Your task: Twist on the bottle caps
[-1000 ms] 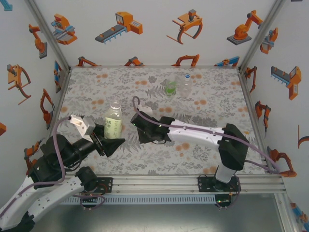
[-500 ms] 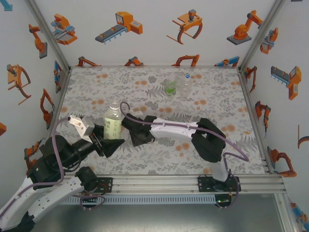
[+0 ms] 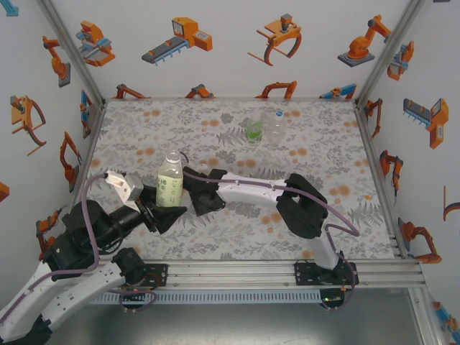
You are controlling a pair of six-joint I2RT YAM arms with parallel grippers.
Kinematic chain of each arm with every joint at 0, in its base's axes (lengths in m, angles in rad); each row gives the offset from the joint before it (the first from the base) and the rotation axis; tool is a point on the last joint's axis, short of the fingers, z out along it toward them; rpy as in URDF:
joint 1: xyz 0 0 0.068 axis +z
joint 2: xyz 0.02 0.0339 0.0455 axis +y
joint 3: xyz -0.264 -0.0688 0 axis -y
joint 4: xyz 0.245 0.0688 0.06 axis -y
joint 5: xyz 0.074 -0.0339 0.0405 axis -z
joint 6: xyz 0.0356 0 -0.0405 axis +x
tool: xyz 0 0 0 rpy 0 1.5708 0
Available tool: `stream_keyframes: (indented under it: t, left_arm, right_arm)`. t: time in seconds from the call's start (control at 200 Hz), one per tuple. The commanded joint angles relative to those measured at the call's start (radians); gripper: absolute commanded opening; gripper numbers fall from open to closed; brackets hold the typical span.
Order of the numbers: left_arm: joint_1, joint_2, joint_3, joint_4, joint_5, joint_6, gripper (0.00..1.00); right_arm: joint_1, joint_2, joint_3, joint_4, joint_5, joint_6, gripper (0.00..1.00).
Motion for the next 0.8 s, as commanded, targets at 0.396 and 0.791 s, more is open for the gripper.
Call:
stream_keyframes:
  t: [0.396,0.791]
  left_arm:
    - [-0.001,0.019,0.019,0.027,-0.01,0.003,0.13]
    - [-0.001,0.032,0.032,0.024,-0.008,0.006,0.13]
  right_arm:
    - [-0.012,0.039,0.045,-0.052,0.026,-0.029,0.46]
    - [-0.016,0.052,0.047,-0.059,0.026,-0.031,0.46]
